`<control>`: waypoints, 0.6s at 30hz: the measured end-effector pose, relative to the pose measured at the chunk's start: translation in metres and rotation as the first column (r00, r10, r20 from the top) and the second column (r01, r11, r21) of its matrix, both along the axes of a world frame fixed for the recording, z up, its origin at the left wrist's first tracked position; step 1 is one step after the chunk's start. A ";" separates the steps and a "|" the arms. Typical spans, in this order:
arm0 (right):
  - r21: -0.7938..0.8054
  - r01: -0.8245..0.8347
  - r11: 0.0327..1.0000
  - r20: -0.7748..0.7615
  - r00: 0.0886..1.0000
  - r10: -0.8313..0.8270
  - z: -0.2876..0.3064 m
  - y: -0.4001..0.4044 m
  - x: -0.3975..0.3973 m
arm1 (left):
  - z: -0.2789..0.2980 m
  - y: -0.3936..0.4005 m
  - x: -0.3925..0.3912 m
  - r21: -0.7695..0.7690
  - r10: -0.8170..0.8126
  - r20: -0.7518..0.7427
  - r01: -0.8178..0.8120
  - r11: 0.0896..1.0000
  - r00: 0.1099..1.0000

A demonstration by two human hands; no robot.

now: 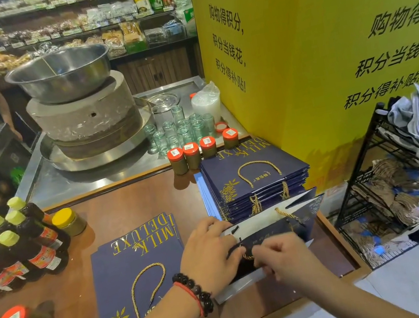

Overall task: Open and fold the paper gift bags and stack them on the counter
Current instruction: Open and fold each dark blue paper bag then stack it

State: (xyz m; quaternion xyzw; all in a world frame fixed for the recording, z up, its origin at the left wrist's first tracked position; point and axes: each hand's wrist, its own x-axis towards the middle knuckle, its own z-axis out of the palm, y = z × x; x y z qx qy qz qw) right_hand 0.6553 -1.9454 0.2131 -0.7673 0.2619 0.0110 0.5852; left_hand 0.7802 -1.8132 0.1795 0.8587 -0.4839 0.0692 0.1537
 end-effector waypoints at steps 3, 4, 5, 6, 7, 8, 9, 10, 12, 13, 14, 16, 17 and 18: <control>-0.273 -0.002 0.962 0.207 0.976 0.061 0.035 -0.016 0.007 | -0.002 0.000 0.000 0.004 -0.016 0.012 0.016 1.000 1.000; -0.388 -0.042 0.921 0.203 0.970 0.131 0.043 -0.021 0.012 | -0.001 0.000 0.000 0.008 -0.015 0.005 0.015 1.000 1.000; -0.499 -0.097 0.861 0.172 0.963 0.208 0.045 -0.026 0.018 | -0.002 0.000 0.001 0.005 -0.015 0.004 0.015 1.000 1.000; -0.589 -0.166 0.791 0.103 0.955 0.278 0.044 -0.030 0.025 | -0.002 0.000 0.001 -0.004 -0.021 0.013 0.021 1.000 1.000; -0.645 -0.245 0.724 0.003 0.946 0.323 0.041 -0.032 0.031 | -0.003 0.001 0.000 -0.018 -0.029 0.024 0.030 0.999 0.999; -0.669 -0.325 0.669 -0.104 0.932 0.348 0.039 -0.033 0.036 | -0.004 0.001 0.000 -0.035 -0.036 0.032 0.037 0.999 0.999; -0.671 -0.393 0.629 -0.196 0.912 0.360 0.034 -0.033 0.041 | -0.005 0.001 -0.001 -0.048 -0.044 0.036 0.046 0.998 0.998; -0.660 -0.442 0.608 -0.254 0.893 0.373 0.032 -0.031 0.045 | -0.005 0.002 -0.002 -0.057 -0.054 0.043 0.056 0.997 0.998; -0.608 -0.519 0.601 -0.327 0.853 0.406 0.027 -0.027 0.050 | -0.005 0.004 -0.004 -0.064 -0.067 0.063 0.071 0.995 0.996; -0.581 -0.547 0.603 -0.348 0.837 0.423 0.026 -0.026 0.053 | -0.006 0.005 -0.004 -0.065 -0.069 0.073 0.074 0.995 0.995; -0.554 -0.567 0.610 -0.361 0.824 0.437 0.025 -0.026 0.054 | -0.006 0.006 -0.005 -0.067 -0.071 0.082 0.077 0.995 0.994; -0.500 -0.586 0.638 -0.371 0.811 0.453 0.022 -0.027 0.057 | -0.006 0.007 -0.005 -0.072 -0.078 0.099 0.085 0.994 0.992; -0.474 -0.584 0.660 -0.365 0.812 0.456 0.020 -0.028 0.058 | -0.007 0.008 -0.005 -0.076 -0.080 0.112 0.089 0.993 0.990; -0.451 -0.577 0.681 -0.355 0.816 0.456 0.019 -0.029 0.058 | -0.006 0.008 -0.005 -0.078 -0.083 0.125 0.093 0.993 0.989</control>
